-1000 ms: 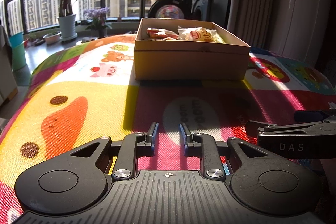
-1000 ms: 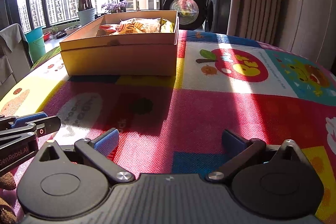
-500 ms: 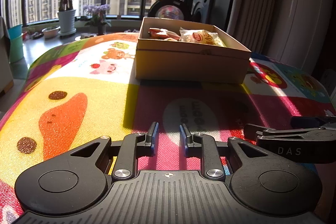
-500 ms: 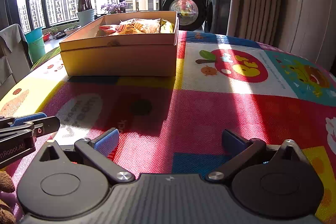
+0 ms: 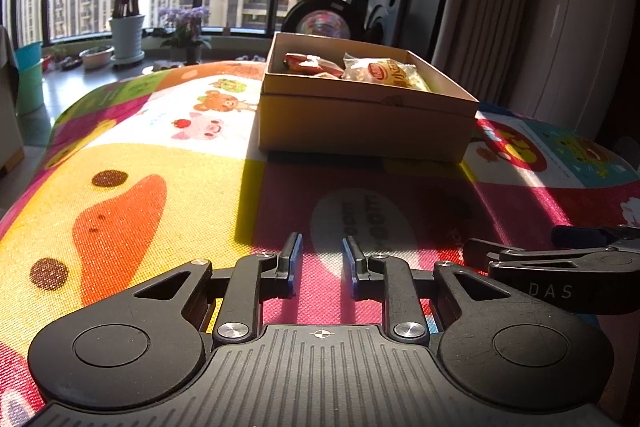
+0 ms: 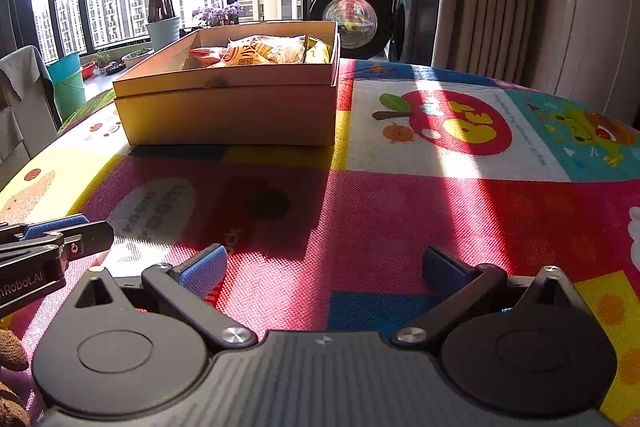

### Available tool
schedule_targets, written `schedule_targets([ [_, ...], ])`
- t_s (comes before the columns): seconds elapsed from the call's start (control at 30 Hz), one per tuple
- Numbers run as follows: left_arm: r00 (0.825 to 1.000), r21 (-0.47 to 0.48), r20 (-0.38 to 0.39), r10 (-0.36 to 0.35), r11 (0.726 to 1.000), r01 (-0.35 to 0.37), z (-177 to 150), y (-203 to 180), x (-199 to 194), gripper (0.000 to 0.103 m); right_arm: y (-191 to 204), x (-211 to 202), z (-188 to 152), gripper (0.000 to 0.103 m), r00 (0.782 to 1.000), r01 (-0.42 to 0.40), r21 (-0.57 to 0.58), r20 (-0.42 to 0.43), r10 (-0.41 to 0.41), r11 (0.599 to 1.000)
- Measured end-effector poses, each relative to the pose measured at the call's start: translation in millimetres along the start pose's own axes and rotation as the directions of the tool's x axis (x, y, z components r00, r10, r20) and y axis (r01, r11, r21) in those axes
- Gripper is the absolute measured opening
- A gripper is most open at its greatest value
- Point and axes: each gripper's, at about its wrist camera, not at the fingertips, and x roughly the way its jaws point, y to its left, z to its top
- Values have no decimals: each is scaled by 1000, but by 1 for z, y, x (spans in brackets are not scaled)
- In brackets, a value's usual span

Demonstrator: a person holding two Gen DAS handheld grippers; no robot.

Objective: Organize objects

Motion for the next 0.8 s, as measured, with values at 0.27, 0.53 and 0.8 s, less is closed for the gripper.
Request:
schedule_targets([
  [0.27, 1000, 6, -1, 5, 1000, -5, 0, 0, -1, 25, 0, 1, 0, 103, 1000, 0, 1, -1, 0, 1000],
  [0.53, 1000, 2, -1, 3, 1000, -3, 0, -1, 0, 25, 0, 0, -1, 103, 1000, 0, 2, 0, 0, 1000],
  [0.8, 1000, 17, -1, 14, 1000, -14, 0, -4, 1, 25, 0, 0, -1, 103, 1000, 0, 2, 0, 0, 1000],
])
